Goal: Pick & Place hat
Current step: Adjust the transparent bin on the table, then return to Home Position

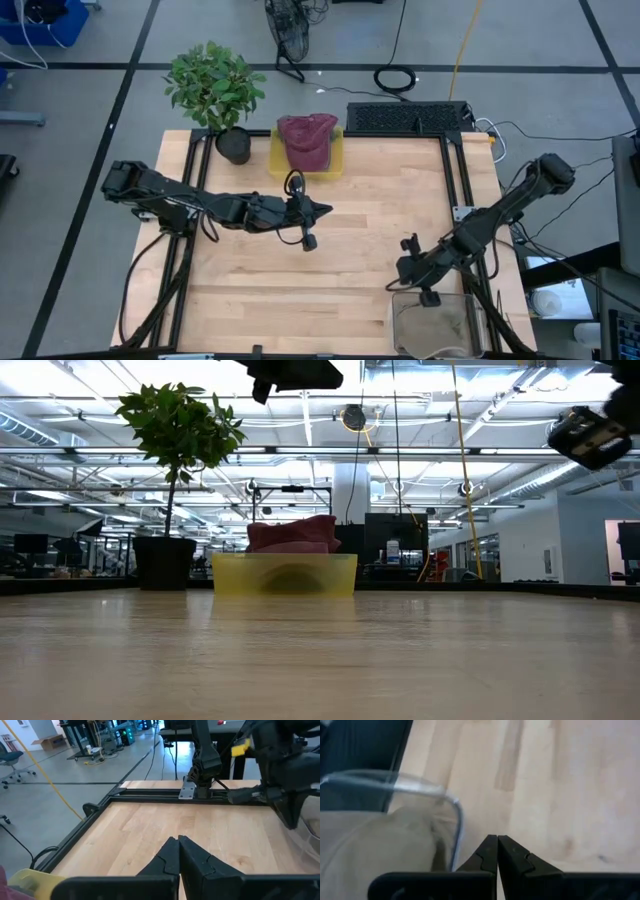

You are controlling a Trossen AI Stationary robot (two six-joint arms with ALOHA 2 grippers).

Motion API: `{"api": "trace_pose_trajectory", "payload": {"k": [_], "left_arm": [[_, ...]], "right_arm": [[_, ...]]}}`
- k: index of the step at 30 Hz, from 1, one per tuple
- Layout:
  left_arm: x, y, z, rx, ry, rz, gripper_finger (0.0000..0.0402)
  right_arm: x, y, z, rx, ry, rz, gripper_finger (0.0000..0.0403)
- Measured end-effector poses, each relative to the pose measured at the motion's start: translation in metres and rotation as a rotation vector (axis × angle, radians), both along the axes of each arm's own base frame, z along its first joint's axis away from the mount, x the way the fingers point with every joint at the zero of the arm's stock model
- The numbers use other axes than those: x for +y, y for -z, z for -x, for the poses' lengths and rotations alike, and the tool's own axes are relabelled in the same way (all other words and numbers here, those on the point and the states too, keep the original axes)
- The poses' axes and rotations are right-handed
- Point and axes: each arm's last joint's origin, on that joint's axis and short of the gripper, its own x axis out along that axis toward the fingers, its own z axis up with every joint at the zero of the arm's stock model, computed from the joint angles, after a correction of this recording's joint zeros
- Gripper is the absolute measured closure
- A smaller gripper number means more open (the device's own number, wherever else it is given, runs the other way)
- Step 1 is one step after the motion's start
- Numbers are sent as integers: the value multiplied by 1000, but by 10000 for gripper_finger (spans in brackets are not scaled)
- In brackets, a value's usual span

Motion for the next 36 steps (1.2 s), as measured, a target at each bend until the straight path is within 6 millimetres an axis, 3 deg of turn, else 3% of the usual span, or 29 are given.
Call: {"api": "trace_pose_trajectory", "payload": {"k": [6,13,17,21,26,31,36], "left_arm": [[-2,-9,14,41,4,-10,396],[-10,-24,46,108,-24,-16,390],[-17,-26,62,89,24,-37,397],[-9,-16,81,2,21,-27,392],[6,1,106,-95,26,18,396],[15,10,135,-145,45,43,396],[21,23,160,-181,44,68,392]], "right_arm": [[-16,-18,3,-167,65,93,403],[-40,-44,3,-490,344,439,403],[-46,-51,-5,-572,330,536,403],[-58,-46,-16,-632,320,516,403],[-83,-24,-24,-613,336,445,403],[-99,-12,-14,-658,386,387,403],[-107,-16,9,-759,432,344,403]]}}
